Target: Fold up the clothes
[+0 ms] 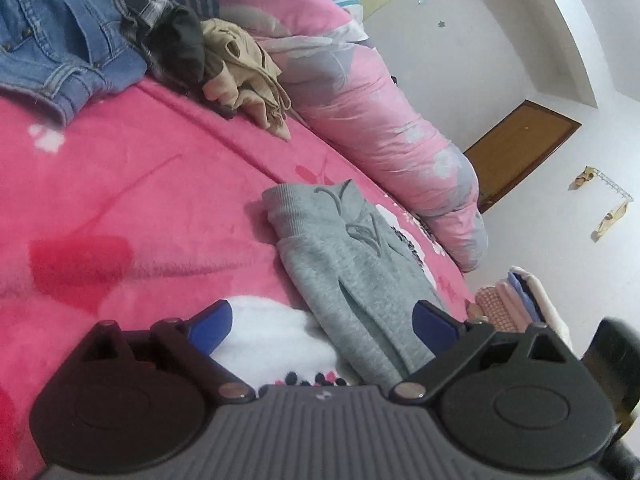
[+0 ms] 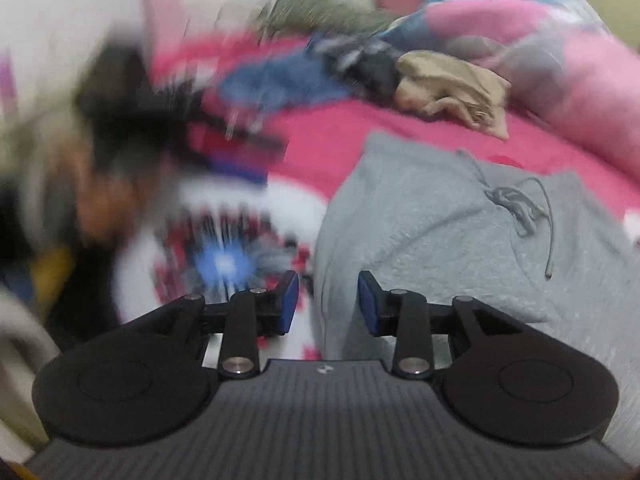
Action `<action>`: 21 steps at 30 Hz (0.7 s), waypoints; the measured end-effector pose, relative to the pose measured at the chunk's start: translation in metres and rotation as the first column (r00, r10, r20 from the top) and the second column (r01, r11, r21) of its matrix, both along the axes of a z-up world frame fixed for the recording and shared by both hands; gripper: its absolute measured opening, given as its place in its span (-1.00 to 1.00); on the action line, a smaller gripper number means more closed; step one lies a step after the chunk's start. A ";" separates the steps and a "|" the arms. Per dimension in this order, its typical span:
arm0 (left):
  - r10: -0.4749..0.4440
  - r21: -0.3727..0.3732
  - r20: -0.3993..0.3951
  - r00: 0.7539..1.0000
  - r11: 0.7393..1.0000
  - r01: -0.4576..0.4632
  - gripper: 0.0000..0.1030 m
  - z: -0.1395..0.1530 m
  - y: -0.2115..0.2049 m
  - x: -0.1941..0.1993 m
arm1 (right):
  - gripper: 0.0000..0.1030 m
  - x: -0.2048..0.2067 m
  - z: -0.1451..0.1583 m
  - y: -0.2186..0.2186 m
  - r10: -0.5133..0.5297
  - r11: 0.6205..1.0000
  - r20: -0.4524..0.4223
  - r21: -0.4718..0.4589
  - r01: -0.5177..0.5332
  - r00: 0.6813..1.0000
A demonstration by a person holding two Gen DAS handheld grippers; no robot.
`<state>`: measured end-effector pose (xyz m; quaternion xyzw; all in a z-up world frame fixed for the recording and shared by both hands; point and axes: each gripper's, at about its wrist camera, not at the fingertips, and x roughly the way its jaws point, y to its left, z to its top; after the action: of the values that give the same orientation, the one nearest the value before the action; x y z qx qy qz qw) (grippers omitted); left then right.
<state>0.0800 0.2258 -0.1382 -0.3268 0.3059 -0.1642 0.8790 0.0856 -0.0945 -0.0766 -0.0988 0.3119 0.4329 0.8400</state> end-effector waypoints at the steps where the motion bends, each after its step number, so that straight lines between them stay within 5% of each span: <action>1: 0.009 0.005 0.003 1.000 1.000 -0.009 0.83 0.000 -0.001 0.001 | -0.38 0.003 0.006 -0.002 -0.022 0.999 -0.018 0.048 0.023 1.000; 5: 0.036 -0.003 -0.033 0.999 0.999 -0.036 0.54 -0.005 -0.004 0.023 | -0.38 0.012 0.017 0.011 -0.074 0.989 -0.037 0.126 0.079 0.997; 12: 0.045 0.113 -0.058 0.997 0.993 -0.038 0.17 -0.009 -0.028 0.083 | -0.32 0.051 0.022 -0.008 -0.234 0.932 -0.104 0.259 0.253 0.967; 14: 0.059 0.134 -0.055 0.997 0.990 -0.051 -0.16 -0.012 -0.034 0.093 | -0.16 0.072 0.029 -0.024 -0.298 0.921 -0.078 0.237 0.308 0.951; 18: 0.063 0.145 -0.012 0.998 0.988 -0.061 -0.22 -0.021 -0.038 0.093 | 0.43 0.155 0.032 -0.058 -0.325 0.916 -0.133 0.203 0.347 0.936; 21: 0.044 0.147 0.016 0.999 0.988 -0.045 -0.17 -0.025 -0.041 0.091 | 0.56 0.229 0.024 -0.076 -0.349 0.921 -0.161 0.126 0.370 0.923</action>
<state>0.1707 0.1853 -0.1627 -0.2665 0.3040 -0.1236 0.9063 0.3146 -0.1707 -0.0523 0.0552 0.3467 0.2997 0.8871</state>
